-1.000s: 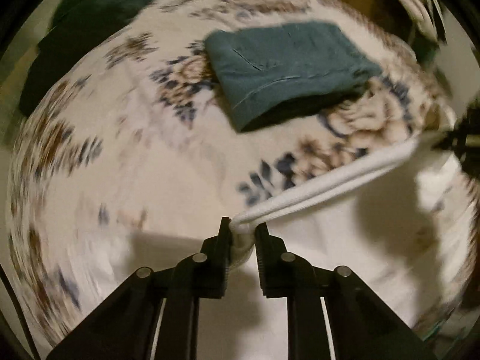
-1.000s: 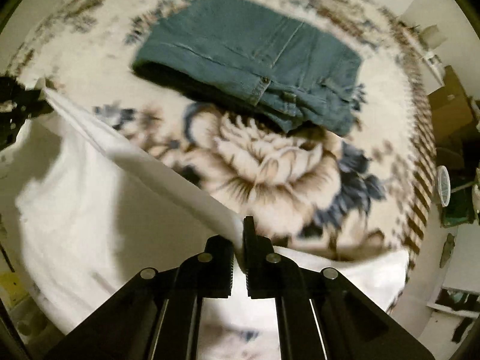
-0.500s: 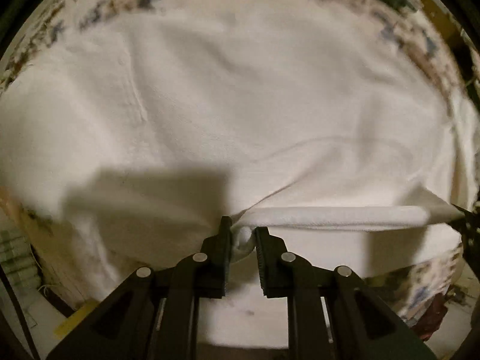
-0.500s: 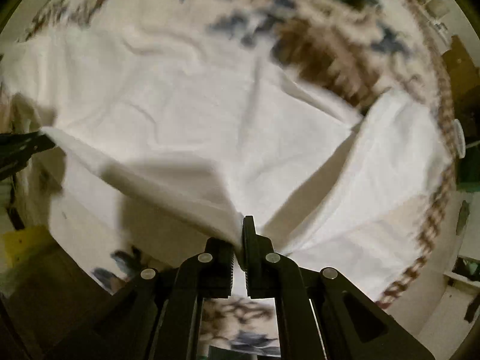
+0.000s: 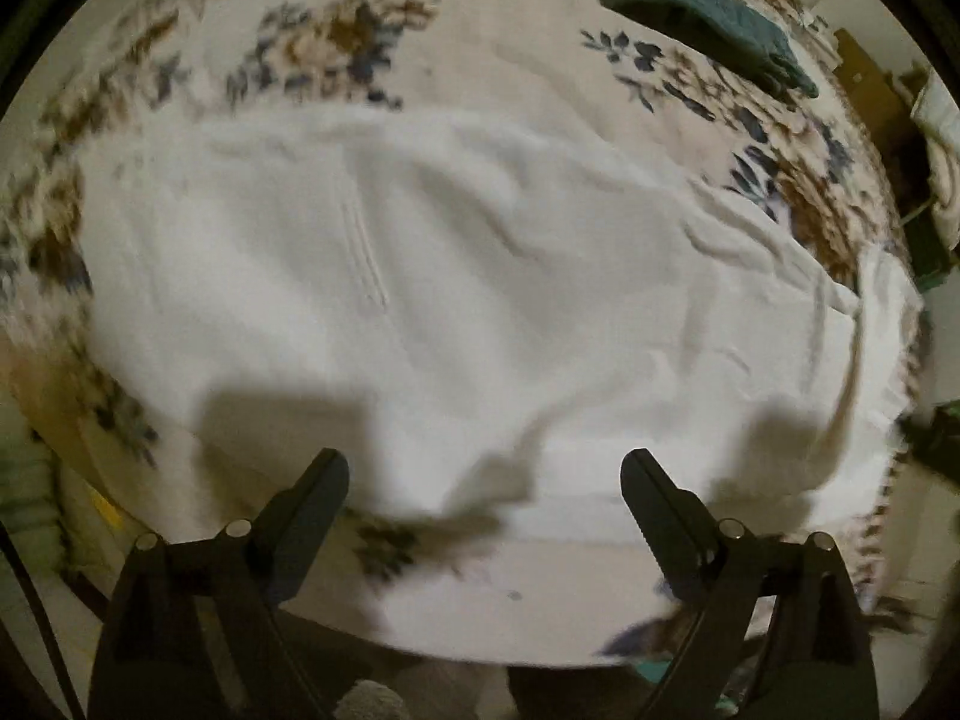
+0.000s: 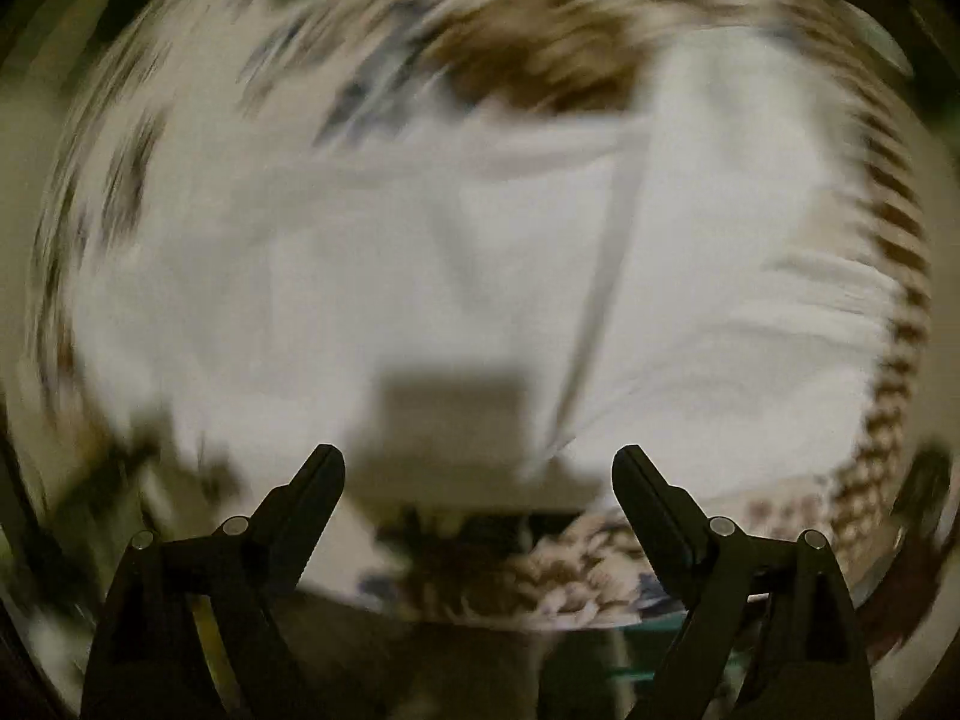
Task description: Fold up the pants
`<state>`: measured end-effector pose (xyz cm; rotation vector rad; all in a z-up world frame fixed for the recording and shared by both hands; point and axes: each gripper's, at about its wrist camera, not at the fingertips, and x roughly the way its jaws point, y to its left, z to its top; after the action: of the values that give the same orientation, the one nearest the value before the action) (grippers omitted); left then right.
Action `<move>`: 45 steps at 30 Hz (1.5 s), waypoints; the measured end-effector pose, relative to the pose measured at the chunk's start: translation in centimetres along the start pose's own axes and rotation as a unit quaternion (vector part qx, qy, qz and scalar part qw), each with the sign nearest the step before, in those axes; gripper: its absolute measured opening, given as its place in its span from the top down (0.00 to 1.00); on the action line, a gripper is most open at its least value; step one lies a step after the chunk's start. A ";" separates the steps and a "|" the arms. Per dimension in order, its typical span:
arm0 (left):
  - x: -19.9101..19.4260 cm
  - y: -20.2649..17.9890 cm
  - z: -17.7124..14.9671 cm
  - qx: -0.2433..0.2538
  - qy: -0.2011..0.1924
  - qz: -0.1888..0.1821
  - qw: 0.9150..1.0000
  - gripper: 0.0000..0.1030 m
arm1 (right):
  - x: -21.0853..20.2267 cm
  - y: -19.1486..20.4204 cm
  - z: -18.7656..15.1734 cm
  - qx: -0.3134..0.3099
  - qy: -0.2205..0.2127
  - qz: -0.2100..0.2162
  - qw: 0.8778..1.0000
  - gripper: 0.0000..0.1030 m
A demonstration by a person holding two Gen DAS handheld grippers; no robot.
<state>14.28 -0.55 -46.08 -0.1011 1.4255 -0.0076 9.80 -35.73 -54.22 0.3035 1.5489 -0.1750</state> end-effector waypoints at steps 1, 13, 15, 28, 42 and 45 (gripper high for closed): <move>0.4 -0.1 0.5 0.002 -0.001 0.015 1.000 0.10 | 0.0 -0.8 1.6 0.013 -0.012 -0.015 1.000 0.10; 3.4 -5.5 4.1 0.001 -0.027 0.032 0.999 0.10 | 2.1 -10.4 10.7 0.134 -0.075 -0.089 0.984 0.93; 3.4 -6.8 3.3 0.012 -0.023 0.028 0.999 0.10 | -0.6 -13.9 6.9 0.197 -0.090 -0.071 0.974 0.93; 4.7 -10.8 0.3 0.032 0.009 0.033 0.999 0.10 | 9.8 -25.2 -3.6 0.461 -0.040 0.201 0.864 0.48; 2.9 -9.4 -3.1 0.017 0.010 0.028 0.999 0.10 | 0.9 -22.3 -5.9 0.432 -0.116 0.170 0.878 0.98; 2.5 -8.6 -3.6 0.012 0.010 0.030 0.999 0.10 | 3.7 -25.6 -5.9 0.400 -0.044 0.141 0.905 0.92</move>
<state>11.53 -9.49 -48.45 -0.0385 1.4477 0.0241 -3.47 -57.99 -59.94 1.1453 1.2595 -0.5896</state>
